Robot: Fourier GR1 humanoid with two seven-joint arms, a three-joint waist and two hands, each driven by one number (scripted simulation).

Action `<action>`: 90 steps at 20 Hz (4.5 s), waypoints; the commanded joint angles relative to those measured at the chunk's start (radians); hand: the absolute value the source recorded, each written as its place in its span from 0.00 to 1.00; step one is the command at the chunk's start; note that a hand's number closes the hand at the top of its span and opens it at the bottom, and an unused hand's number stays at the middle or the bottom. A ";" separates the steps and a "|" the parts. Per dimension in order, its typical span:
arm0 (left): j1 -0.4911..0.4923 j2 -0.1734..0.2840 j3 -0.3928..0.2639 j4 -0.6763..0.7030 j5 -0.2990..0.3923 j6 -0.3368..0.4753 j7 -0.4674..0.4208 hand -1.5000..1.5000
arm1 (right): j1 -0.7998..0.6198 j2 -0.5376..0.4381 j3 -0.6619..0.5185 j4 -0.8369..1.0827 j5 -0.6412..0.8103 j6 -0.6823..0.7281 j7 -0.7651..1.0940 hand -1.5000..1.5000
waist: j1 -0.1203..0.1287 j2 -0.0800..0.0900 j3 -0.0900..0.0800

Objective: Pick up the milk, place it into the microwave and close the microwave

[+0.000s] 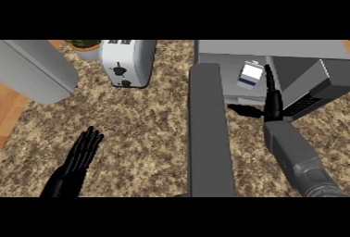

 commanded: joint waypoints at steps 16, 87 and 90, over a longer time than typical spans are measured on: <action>-0.077 -0.074 -0.041 0.010 -0.046 0.040 0.075 0.00 | 0.306 0.058 -0.020 -0.086 -0.086 0.449 -0.245 0.00 | -0.059 -0.025 -0.004; -1.047 -0.173 -0.709 0.773 0.396 0.785 -0.057 0.00 | 1.168 -0.119 0.138 -1.794 -0.569 0.968 0.356 0.00 | -0.375 0.047 -0.011; -1.077 -0.173 -0.703 0.807 0.427 0.781 -0.071 0.00 | 1.156 -0.127 0.145 -1.795 -0.594 0.982 0.370 0.00 | -0.380 0.053 -0.010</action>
